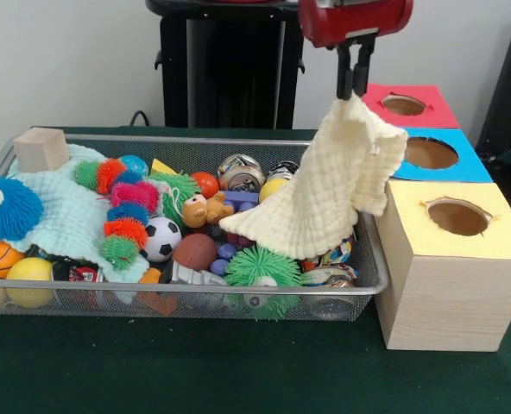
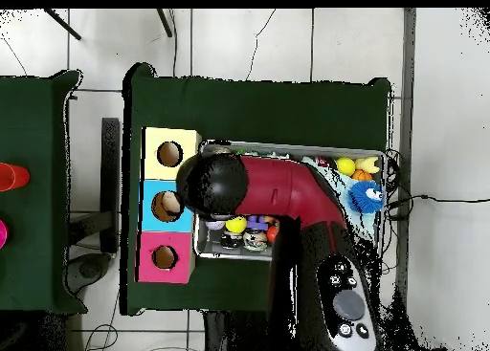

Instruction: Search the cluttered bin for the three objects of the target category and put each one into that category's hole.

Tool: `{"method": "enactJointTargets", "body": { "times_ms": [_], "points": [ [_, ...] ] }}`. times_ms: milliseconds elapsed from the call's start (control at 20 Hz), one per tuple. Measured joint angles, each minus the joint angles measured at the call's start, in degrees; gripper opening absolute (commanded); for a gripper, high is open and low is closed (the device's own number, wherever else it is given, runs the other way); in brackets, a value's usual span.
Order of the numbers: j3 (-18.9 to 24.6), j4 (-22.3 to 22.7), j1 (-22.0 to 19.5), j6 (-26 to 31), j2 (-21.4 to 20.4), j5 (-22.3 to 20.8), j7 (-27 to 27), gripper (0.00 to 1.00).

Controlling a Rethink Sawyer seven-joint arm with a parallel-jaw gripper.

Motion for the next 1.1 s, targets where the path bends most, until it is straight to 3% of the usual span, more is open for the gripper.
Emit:
{"method": "enactJointTargets", "body": {
  "times_ms": [800, 850, 1100],
  "points": [
    [-0.05, 0.02, -2.61, -6.97, 2.41, -0.01, 0.0, 0.0],
    [-0.06, 0.02, -2.63, -6.97, 2.4, -0.01, 0.0, 1.0],
    [-0.06, 0.02, -2.63, -6.97, 2.4, -0.01, 0.0, 1.0]
  ]
}}
